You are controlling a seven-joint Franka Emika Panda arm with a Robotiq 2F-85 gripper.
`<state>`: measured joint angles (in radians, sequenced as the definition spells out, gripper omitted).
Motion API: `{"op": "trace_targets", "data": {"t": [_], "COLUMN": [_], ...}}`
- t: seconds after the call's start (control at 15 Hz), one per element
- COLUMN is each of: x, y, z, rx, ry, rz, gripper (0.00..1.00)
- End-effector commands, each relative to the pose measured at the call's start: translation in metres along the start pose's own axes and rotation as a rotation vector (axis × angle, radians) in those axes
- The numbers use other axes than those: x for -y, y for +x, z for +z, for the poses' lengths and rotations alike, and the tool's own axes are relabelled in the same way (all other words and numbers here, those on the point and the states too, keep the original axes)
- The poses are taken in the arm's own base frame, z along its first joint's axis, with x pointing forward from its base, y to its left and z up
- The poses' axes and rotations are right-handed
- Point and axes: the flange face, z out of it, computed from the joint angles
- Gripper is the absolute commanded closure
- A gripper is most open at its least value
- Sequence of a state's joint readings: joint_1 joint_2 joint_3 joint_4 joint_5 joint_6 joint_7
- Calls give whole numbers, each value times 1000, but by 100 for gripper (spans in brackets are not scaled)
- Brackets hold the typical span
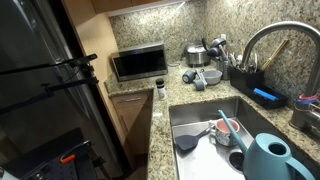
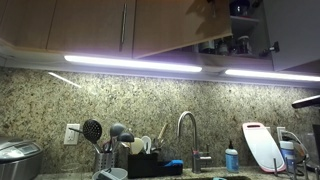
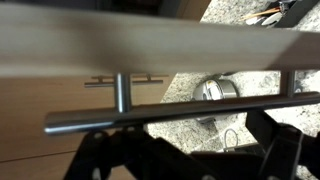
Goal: Close the right door of the top cabinet.
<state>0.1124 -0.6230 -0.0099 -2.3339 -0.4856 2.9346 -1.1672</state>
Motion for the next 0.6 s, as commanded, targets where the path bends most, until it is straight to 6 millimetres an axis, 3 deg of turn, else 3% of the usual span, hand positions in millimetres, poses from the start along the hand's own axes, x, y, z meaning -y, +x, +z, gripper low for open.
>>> {"op": "trace_targets", "data": {"t": [0.0, 0.53], "x": [-15, -22], "y": [-26, -46], "z": [2, -1], "rx": [36, 79], "ry": [-29, -50], "rz": [48, 85], "gripper": [0, 0]}}
